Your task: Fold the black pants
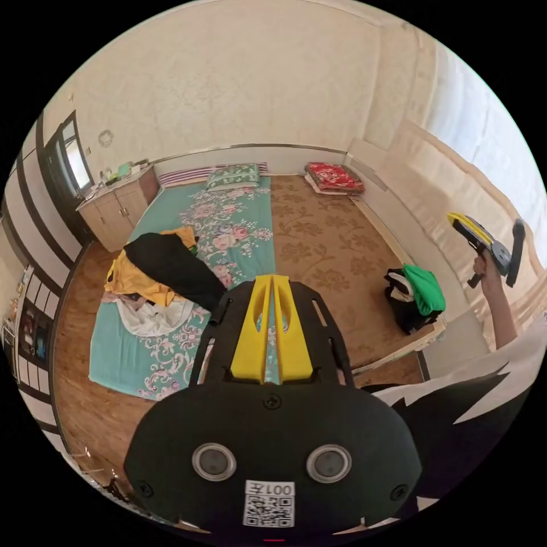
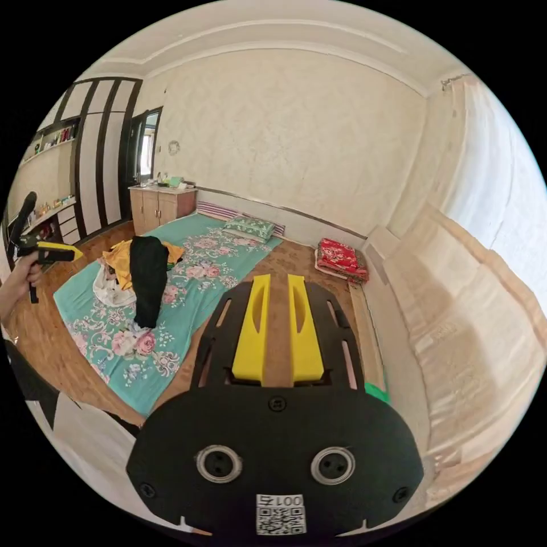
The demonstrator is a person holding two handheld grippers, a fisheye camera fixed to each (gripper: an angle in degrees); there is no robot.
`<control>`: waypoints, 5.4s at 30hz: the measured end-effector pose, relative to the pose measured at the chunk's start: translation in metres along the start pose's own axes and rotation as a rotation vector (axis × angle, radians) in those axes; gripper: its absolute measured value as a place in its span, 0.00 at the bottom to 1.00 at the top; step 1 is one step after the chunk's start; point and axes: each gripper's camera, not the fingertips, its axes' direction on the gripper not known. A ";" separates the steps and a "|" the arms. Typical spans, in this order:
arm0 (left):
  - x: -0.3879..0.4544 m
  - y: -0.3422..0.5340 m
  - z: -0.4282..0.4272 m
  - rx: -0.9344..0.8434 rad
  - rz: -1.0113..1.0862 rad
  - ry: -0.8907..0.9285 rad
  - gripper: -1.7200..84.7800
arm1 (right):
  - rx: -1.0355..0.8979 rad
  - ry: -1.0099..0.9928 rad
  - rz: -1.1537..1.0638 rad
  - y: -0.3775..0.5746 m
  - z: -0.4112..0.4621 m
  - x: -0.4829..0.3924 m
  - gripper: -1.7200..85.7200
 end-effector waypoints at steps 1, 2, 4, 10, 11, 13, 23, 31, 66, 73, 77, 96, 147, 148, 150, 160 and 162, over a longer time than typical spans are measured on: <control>-0.029 0.011 -0.016 -0.007 -0.008 -0.015 0.01 | -0.005 -0.029 0.017 0.001 0.001 -0.019 0.10; -0.044 0.016 -0.023 -0.011 -0.009 -0.021 0.01 | -0.041 -0.047 0.026 0.003 0.006 -0.039 0.11; -0.103 0.038 -0.051 -0.043 -0.014 -0.050 0.01 | -0.113 -0.044 0.044 0.007 0.013 -0.069 0.12; -0.244 0.108 -0.103 -0.163 -0.185 0.012 0.01 | -0.264 -0.227 0.201 -0.019 0.059 -0.164 0.16; -0.255 0.115 -0.108 -0.163 -0.201 0.021 0.01 | -0.288 -0.286 0.178 -0.034 0.075 -0.185 0.16; -0.295 0.142 -0.120 -0.173 -0.273 0.020 0.01 | -0.338 -0.325 0.118 -0.058 0.107 -0.217 0.17; -0.418 0.176 -0.132 -0.409 -0.523 -0.070 0.01 | -0.653 -0.521 -0.123 -0.148 0.376 -0.408 0.20; -0.523 0.213 -0.111 -0.698 -0.724 -0.114 0.01 | -0.923 -0.414 -0.118 -0.142 0.561 -0.535 0.25; -0.495 -0.077 0.210 -0.603 0.234 0.475 0.01 | -0.937 0.581 -0.380 -0.136 0.355 -0.197 0.10; -0.341 -0.069 0.349 -0.702 0.259 0.517 0.01 | -1.080 0.448 -0.361 0.031 0.417 -0.136 0.10; -0.276 -0.083 0.403 -0.661 0.366 0.468 0.01 | -1.007 0.406 -0.252 0.082 0.407 -0.087 0.12; 0.054 -0.115 0.742 -0.601 1.179 0.768 0.08 | -0.595 -0.129 1.365 0.432 0.390 0.111 0.12; 0.064 -0.007 0.948 -0.735 1.420 0.858 0.00 | -0.551 -0.871 0.551 0.465 0.490 0.354 0.11; 0.061 -0.007 0.951 -0.741 1.413 0.847 0.00 | -0.493 -0.927 0.537 0.460 0.495 0.352 0.08; 0.056 -0.011 0.955 -0.731 1.403 0.830 0.00 | -0.480 -0.871 0.494 0.449 0.495 0.351 0.07; 0.100 -0.034 0.975 -0.408 1.257 0.962 0.01 | -0.491 0.071 0.080 0.349 0.481 0.382 0.07; 0.117 -0.029 0.991 -0.363 1.225 0.945 0.01 | -0.632 0.143 0.064 0.365 0.525 0.398 0.08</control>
